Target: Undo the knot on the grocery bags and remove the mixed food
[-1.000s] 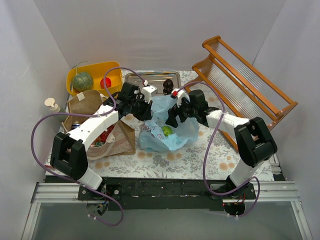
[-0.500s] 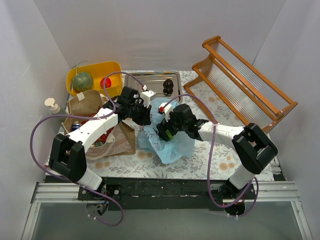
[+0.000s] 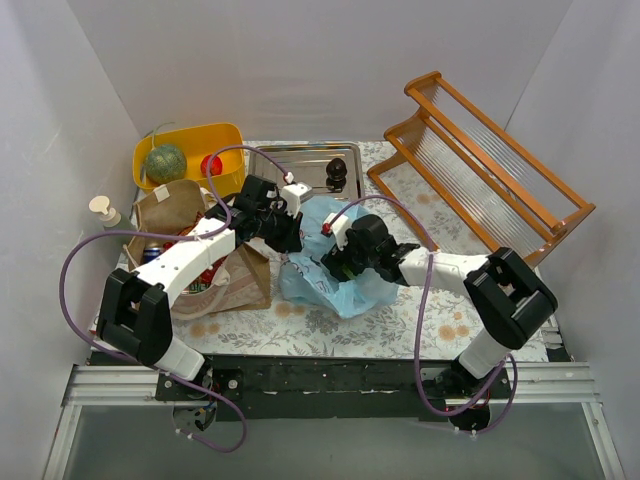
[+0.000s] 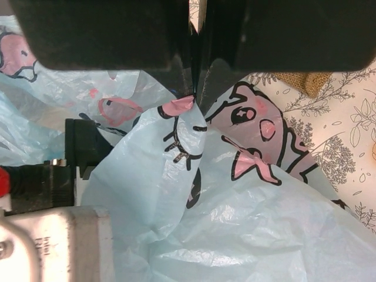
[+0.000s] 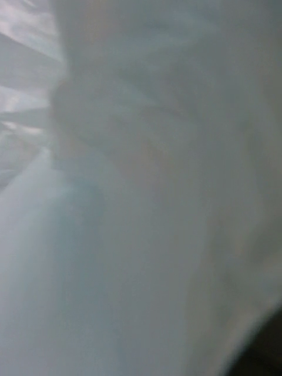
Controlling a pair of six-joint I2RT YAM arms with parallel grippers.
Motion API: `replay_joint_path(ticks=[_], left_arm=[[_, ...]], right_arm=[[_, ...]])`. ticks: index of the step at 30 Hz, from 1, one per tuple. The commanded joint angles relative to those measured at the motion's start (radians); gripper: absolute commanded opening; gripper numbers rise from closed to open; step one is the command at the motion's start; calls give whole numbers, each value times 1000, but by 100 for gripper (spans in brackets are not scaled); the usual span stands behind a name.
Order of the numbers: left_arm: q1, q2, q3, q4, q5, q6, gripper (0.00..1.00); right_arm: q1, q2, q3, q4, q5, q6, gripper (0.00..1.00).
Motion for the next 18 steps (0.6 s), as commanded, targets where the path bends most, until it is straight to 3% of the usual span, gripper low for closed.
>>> replay_joint_path(ticks=[1, 4, 6, 7, 9, 10, 13, 16, 17, 18], left_arm=[[5, -58, -17, 17, 18, 12, 0], [5, -61, -24, 20, 18, 15, 0], [5, -62, -27, 20, 12, 20, 0], [5, -67, -31, 19, 11, 22, 0], [5, -76, -40, 20, 0, 23, 0], [5, -79, -44, 19, -3, 25, 0], [5, -98, -58, 26, -41, 25, 0], [8, -107, -41, 5, -49, 35, 22], [13, -107, -22, -6, -42, 38, 51], [14, -107, 29, -33, -29, 42, 61]], right_arm=[[5, -80, -35, -31, 25, -30, 98], [5, -100, -52, -37, 28, -40, 98], [-2, -112, -59, -51, -10, -73, 83], [-8, -130, -56, -57, -39, -92, 68], [-25, -155, -27, -108, -116, -144, 55], [-30, -187, -15, -132, -129, -155, 42], [-59, -276, 48, -241, -199, -196, 26], [-82, -354, 108, -353, -282, -239, 15], [-85, -371, 120, -384, -302, -250, 14], [-91, -389, 137, -413, -346, -259, 13]])
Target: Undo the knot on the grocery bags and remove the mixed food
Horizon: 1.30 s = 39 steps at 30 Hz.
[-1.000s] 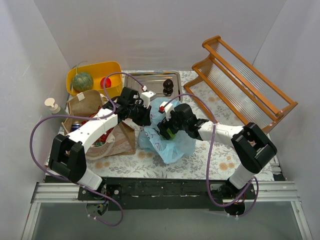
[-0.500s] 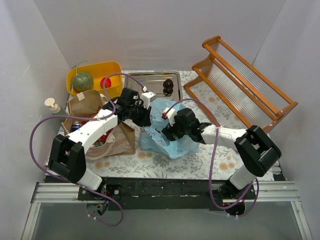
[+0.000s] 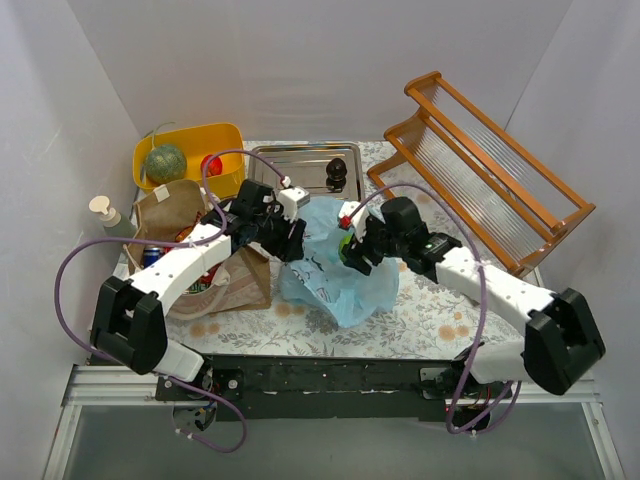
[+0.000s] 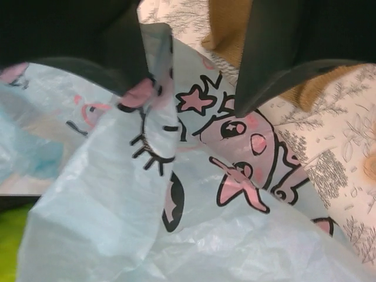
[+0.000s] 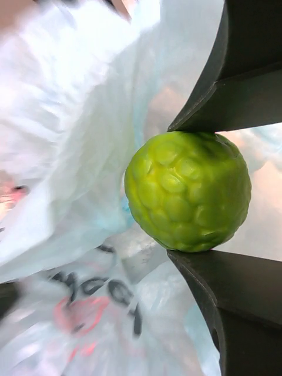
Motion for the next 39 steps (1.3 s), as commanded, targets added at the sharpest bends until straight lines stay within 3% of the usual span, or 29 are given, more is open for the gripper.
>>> replay_joint_path(ticks=[1, 3, 4, 9, 15, 26, 31, 36, 39], left_arm=[[14, -53, 118, -58, 14, 18, 69], [24, -42, 215, -91, 108, 17, 84], [25, -34, 241, -104, 142, 14, 87], [27, 5, 338, -126, 472, -9, 94], [27, 79, 407, -107, 597, -2, 98], [14, 151, 426, -27, 547, -69, 98], [14, 144, 419, 5, 604, -104, 98], [14, 154, 424, 5, 640, -104, 93], [16, 157, 424, 2, 642, -107, 85]], right_arm=[[-21, -145, 103, -132, -180, -109, 12], [-21, -226, 92, -103, -210, -143, 12], [-21, -254, 61, -35, -214, -171, 12], [-21, -284, 24, 98, -185, -303, 8], [-22, -217, 102, 87, -232, -439, 9], [22, -143, 238, 86, -253, -404, 9], [44, -121, 234, 93, -240, -415, 12], [76, -92, 239, 133, -211, -398, 13], [84, -83, 244, 164, -207, -374, 13]])
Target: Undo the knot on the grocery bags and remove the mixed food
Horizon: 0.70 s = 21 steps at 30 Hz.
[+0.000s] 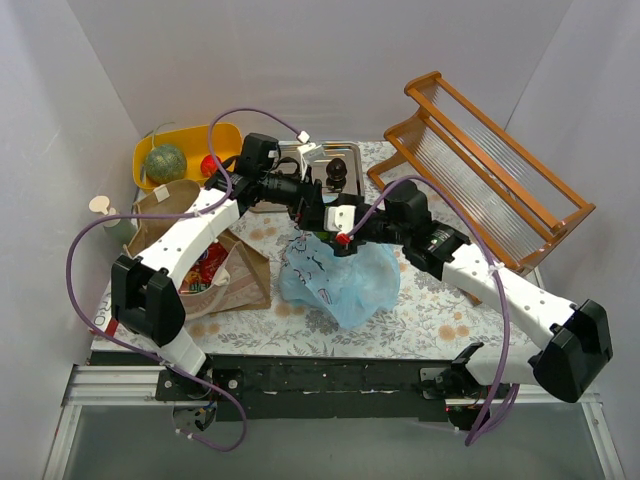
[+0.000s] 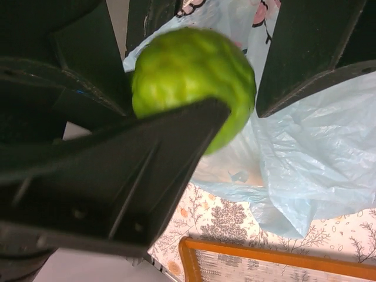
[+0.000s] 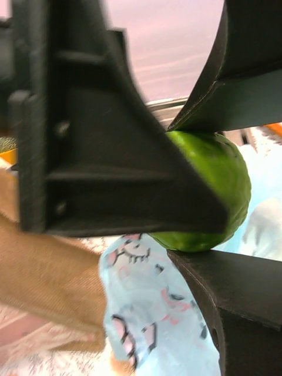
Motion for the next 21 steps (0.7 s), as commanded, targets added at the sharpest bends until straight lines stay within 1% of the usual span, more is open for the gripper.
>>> replay_joint_path(ticks=[1, 3, 4, 5, 6, 7, 8, 9, 10, 11, 12, 13, 14, 15, 16, 17, 18, 19, 20, 21], left_arm=[[-4, -20, 25, 26, 37, -7, 79], [-2, -19, 21, 25, 40, -1, 66], [1, -17, 22, 22, 40, 4, 58], [2, -13, 33, 2, 35, 15, 39], [4, -11, 42, -15, 27, 53, 27], [5, -11, 50, -33, -6, 74, 11], [5, -13, 57, -65, -29, 100, 0], [8, -17, 79, -82, -58, 128, 0], [11, -17, 91, -98, -154, 181, 0], [15, -17, 106, -112, -204, 203, 0], [19, -16, 128, -110, -279, 217, 0], [25, -8, 145, -104, -354, 248, 0], [28, 4, 163, -92, -526, 257, 0], [34, 16, 198, -80, -608, 266, 0], [53, 47, 208, -52, -694, 265, 0], [70, 62, 218, 9, -841, 254, 0], [96, 79, 235, 31, -873, 251, 0], [152, 133, 283, 46, -905, 246, 0], [180, 162, 318, 57, -940, 237, 0], [206, 202, 352, 54, -994, 237, 0]], right_arm=[[24, 6, 53, 102, -11, 38, 13], [29, 9, 54, 97, -9, 29, 16], [31, 8, 53, 95, -2, 27, 30], [31, 6, 38, 100, 32, 28, 40], [31, -9, 27, 132, 62, 56, 47], [29, -21, 15, 149, 93, 70, 59], [29, -43, 5, 158, 180, 82, 65], [26, -54, -14, 172, 222, 91, 71], [23, -66, -22, 168, 256, 102, 78], [11, -95, -28, 158, 301, 108, 81], [3, -110, -47, 146, 316, 117, 84], [-5, -127, -57, 123, 329, 155, 89], [-15, -158, -73, 111, 355, 177, 91], [-20, -172, -82, 97, 363, 203, 93], [-25, -181, -99, 45, 363, 243, 93], [-32, -189, -100, 5, 348, 269, 93], [-35, -192, -99, -22, 348, 298, 93], [-38, -193, -102, -41, 345, 327, 93], [-52, -201, -107, -70, 321, 364, 93], [-58, -206, -111, -79, 302, 366, 93]])
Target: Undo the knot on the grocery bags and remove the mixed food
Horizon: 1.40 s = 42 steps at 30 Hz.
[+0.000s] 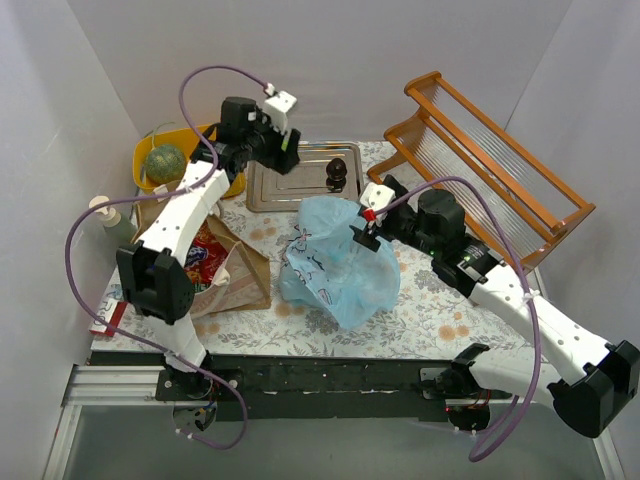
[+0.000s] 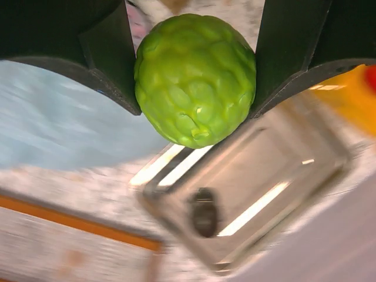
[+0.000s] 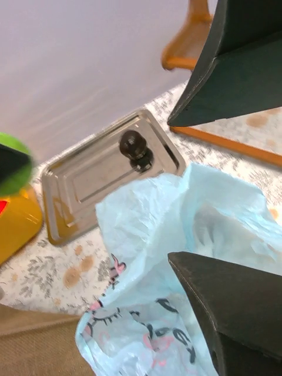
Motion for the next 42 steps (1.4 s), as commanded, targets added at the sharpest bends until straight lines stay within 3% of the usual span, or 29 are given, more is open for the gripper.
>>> replay_joint_path(ticks=[1, 6, 13, 14, 15, 16, 18, 22, 28, 31, 35, 42], left_arm=[[169, 146, 191, 67, -368, 26, 0], [258, 386, 372, 97, -541, 52, 0], [300, 562, 504, 130, -602, 28, 0], [300, 570, 503, 127, -606, 20, 13], [301, 576, 498, 124, -612, 8, 52], [300, 576, 497, 124, -616, -16, 68], [300, 565, 478, 114, -615, -37, 84], [300, 463, 423, 133, -581, -54, 98], [300, 248, 325, 188, -523, -52, 98], [300, 119, 241, 144, -462, -41, 98], [300, -74, 5, 108, -415, -5, 98], [298, -330, -195, -76, -297, 20, 98]], right_arm=[[-23, -23, -27, -100, -15, 133, 93], [-51, -33, -50, -114, -3, 104, 92], [-97, -41, -67, -102, -23, 116, 93], [-109, -44, -71, -97, -31, 119, 93], [-117, -46, -81, -97, -35, 126, 93], [-129, -49, -85, -94, -38, 132, 93], [-138, -50, -93, -92, -49, 138, 93], [-158, -56, -125, -82, -54, 153, 93], [-169, -50, -166, -49, -62, 169, 93], [-171, -44, -182, -34, -57, 169, 94], [-171, -35, -196, -16, -66, 172, 94], [-169, -15, -211, 10, -82, 179, 94]])
